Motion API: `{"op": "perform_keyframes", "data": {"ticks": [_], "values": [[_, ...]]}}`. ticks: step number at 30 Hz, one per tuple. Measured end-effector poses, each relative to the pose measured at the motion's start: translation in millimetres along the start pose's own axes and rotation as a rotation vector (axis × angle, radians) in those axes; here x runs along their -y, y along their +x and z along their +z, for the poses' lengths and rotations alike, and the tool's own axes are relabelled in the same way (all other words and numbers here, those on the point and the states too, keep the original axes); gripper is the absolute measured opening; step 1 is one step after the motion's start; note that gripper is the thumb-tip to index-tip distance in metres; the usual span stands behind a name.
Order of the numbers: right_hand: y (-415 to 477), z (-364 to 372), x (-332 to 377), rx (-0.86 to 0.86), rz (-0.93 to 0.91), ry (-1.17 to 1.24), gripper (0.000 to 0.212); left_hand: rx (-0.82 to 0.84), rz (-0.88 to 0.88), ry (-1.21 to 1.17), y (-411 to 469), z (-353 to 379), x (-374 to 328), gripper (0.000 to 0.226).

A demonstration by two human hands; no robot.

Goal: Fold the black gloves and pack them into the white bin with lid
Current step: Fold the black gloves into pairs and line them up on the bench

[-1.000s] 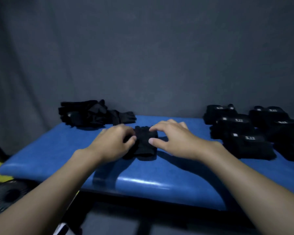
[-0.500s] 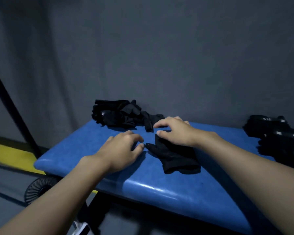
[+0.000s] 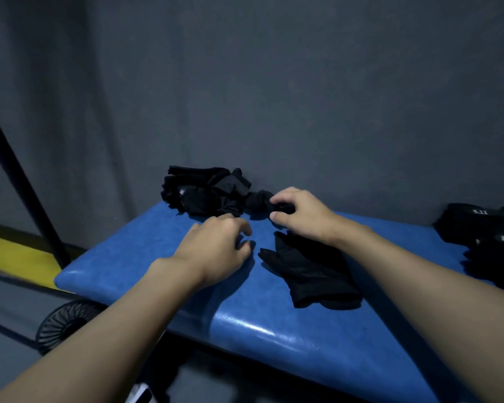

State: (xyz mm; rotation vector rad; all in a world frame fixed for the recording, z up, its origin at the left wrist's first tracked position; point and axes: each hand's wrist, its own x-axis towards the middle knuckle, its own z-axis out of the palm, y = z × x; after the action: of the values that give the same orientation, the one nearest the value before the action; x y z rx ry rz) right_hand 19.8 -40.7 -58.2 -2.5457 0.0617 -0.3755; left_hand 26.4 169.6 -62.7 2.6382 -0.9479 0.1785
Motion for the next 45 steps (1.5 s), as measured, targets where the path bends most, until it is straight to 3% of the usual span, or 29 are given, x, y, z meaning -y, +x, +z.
{"op": "perform_keyframes", "data": {"ticks": [3,6,12,18,20,27,30,34,37,42,45], "values": [[-12.1,-18.4,3.8,-0.083,-0.07,0.09,0.047,-0.14,0.027,-0.09,5.7,-6.3,-11.4,0.03],[-24.4,-34.8,6.8,-0.246,-0.141,0.129,0.033,-0.3,0.069,-0.162,13.0,-13.4,-26.4,0.037],[-56.1,-61.6,16.9,-0.432,-0.162,0.279,0.016,-0.386,0.152,-0.317,19.1,-22.9,-56.9,0.057],[-79.1,-83.3,19.2,-0.452,-0.107,0.476,0.014,-0.431,0.168,-0.588,18.8,-27.4,-85.8,0.01],[-86.3,-86.9,13.1,-0.43,-0.07,0.524,0.014,-0.442,0.154,-0.685,18.2,-28.9,-93.0,0.004],[-110.0,-94.5,-4.4,-0.234,0.051,0.675,0.046,-0.378,0.03,-0.951,14.6,-23.2,-98.0,0.005],[-109.7,-98.8,-2.9,-0.271,0.095,0.673,0.041,-0.321,-0.048,-1.049,14.5,-23.1,-95.9,0.007],[-114.1,-99.8,0.3,-0.341,0.056,0.6,0.017,-0.162,-0.078,-1.088,11.6,-25.8,-93.2,0.014],[-120.1,-97.3,1.4,-0.289,0.043,0.59,0.009,-0.048,-0.077,-1.075,7.0,-28.8,-91.0,0.005],[-122.1,-96.3,10.6,-0.16,0.009,0.603,0.009,0.007,-0.023,-1.013,1.7,-31.5,-89.2,0.039],[-121.2,-95.0,14.6,-0.152,-0.005,0.612,0.01,-0.007,0.012,-0.949,0.0,-31.5,-94.6,0.017]]}}
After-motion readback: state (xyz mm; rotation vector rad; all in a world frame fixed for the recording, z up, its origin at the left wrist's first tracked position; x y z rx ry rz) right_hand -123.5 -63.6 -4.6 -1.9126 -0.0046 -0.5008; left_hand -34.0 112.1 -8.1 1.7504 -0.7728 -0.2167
